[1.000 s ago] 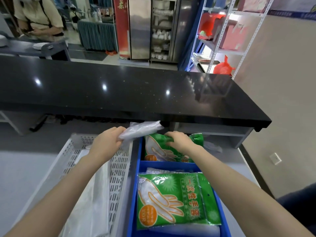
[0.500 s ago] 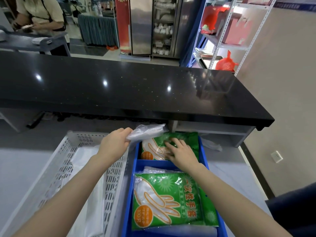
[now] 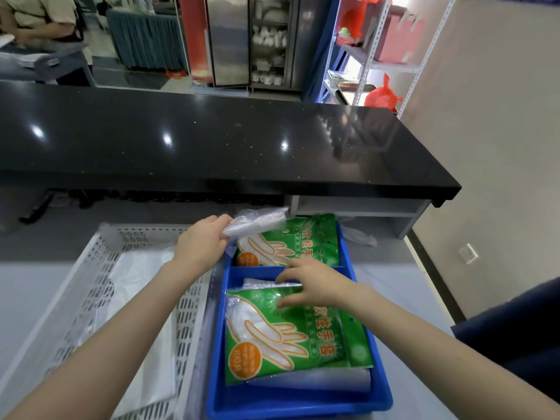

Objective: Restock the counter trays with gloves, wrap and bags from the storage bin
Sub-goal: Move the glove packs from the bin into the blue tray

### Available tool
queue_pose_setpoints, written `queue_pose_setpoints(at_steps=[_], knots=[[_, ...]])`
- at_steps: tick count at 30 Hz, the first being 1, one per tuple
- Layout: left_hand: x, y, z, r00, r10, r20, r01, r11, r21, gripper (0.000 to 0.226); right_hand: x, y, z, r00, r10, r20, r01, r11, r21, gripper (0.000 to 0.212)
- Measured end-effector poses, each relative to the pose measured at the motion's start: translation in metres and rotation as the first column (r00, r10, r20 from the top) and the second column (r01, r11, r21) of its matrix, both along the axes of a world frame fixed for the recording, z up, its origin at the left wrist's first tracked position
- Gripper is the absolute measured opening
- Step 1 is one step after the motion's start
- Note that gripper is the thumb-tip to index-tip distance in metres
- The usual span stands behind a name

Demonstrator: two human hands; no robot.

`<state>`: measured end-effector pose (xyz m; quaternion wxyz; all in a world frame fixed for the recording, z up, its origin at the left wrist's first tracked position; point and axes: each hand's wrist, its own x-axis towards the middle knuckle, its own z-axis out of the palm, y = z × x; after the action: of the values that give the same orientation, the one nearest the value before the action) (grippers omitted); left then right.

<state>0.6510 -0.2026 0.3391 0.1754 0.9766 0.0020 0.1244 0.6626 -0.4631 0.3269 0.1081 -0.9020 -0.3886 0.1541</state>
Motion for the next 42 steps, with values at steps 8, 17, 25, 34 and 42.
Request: queue_pose_setpoints(at_steps=[8, 17, 25, 34, 42], knots=[[-0.004, -0.003, 0.0, 0.999, -0.039, 0.005, 0.039, 0.999, -0.004, 0.018, -0.012, 0.002, 0.011, 0.978, -0.093, -0.187, 0.11, 0.991, 0.078, 0.041], [-0.03, 0.011, -0.012, 0.978, -0.181, -0.101, 0.191, 0.976, 0.102, 0.03, 0.039, -0.008, 0.093, 0.947, -0.26, 0.187, 0.176, 0.911, 0.374, 0.032], [-0.041, -0.007, -0.013, 0.932, -0.337, -0.135, 0.359, 0.91, 0.208, 0.027, 0.067, 0.014, 0.103, 0.932, -0.284, 0.226, 0.194, 0.917, 0.349, 0.026], [-0.046, -0.013, -0.001, 0.881, -0.419, -0.219, 0.469, 0.834, 0.291, 0.021, 0.074, 0.023, 0.108, 0.888, -0.336, 0.314, 0.201, 0.898, 0.39, 0.024], [-0.037, -0.026, 0.006, 0.877, -0.455, -0.157, 0.48, 0.845, 0.234, 0.037, 0.074, 0.03, 0.103, 0.904, -0.308, 0.297, 0.188, 0.91, 0.37, 0.026]])
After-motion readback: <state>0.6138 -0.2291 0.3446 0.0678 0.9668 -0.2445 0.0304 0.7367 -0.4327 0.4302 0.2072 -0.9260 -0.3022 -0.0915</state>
